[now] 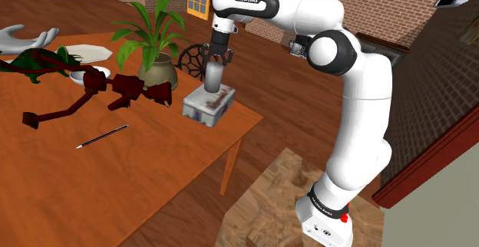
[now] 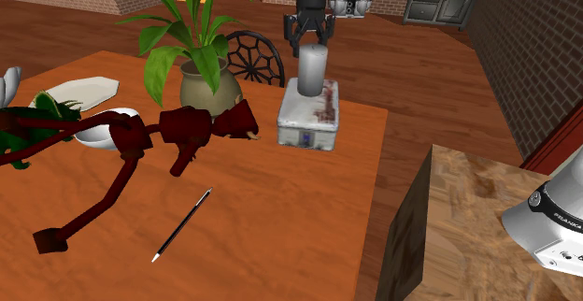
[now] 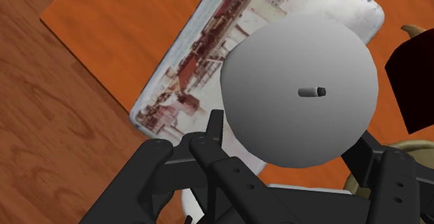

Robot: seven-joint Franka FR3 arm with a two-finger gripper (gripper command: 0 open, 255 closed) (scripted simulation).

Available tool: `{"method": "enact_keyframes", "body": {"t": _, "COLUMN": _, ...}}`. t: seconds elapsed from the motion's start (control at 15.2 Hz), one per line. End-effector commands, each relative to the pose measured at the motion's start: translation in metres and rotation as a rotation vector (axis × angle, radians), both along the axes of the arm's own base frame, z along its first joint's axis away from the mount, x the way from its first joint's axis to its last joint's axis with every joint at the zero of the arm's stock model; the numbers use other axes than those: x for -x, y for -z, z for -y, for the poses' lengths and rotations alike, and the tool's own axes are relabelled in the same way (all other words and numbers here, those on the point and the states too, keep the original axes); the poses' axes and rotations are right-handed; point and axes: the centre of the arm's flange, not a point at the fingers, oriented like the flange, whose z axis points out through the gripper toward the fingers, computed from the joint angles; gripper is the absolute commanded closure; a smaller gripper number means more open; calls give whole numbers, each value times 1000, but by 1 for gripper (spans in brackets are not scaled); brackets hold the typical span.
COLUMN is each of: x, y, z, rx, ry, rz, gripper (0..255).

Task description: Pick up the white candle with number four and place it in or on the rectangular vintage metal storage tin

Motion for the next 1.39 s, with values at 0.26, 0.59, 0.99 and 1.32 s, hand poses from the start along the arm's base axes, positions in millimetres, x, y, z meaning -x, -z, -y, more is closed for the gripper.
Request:
{"method": "enact_keyframes", "body": {"t": 0.26, "x": 0, "y": 20, "z": 0, "rx": 0, "ry": 0, "rz": 1, "gripper": 255}}
{"method": "enact_keyframes", "body": {"t": 0.59, "x": 0, "y": 20, "z": 0, "rx": 0, "ry": 0, "rz": 1, "gripper": 255}}
{"method": "enact_keyframes", "body": {"t": 0.99, "x": 0, "y": 20, "z": 0, "rx": 0, "ry": 0, "rz": 1, "gripper": 0}}
{"method": "enact_keyframes", "body": {"t": 1.32, "x": -3, "y": -29, "z": 8, "rx": 0, "ry": 0, "rz": 1, "gripper": 0}}
